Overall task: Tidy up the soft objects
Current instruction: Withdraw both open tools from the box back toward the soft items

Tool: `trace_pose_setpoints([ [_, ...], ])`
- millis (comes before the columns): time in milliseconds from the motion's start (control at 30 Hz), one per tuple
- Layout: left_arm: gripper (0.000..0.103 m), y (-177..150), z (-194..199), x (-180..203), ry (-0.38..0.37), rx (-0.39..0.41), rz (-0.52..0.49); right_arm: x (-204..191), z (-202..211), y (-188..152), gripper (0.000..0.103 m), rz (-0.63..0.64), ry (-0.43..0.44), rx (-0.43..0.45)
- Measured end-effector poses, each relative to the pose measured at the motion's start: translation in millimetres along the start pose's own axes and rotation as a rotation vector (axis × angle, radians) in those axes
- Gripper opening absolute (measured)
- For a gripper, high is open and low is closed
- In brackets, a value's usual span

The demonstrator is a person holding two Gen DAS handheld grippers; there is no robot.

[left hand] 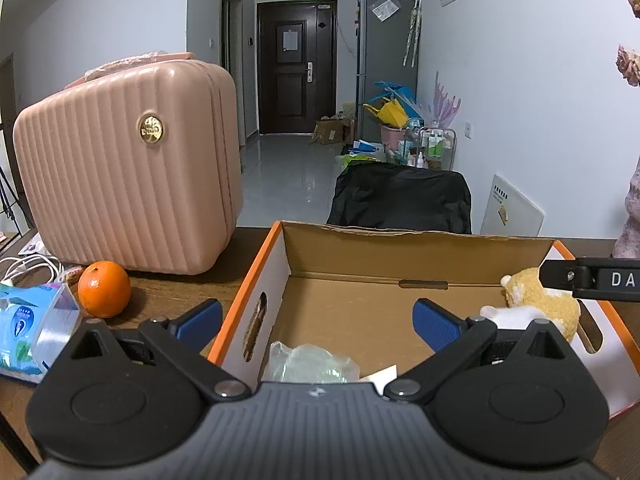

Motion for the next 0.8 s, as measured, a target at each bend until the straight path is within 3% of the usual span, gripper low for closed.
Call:
trace_pose_setpoints([
  [800,0.103,-8,32,-3,-0.001,0.022,0.015,6,50,-20,0.103,0.026,0.014,0.083],
])
Point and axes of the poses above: each gripper's, at about its wrist camera, not at the fingertips, and z roughly against the way its jaws point, x to its right, y to its top, the point moved 3 cm from there along -z, roughly the way its jaws point, and after that the axes turned 11 degrees about -z, right-handed, at the moved point
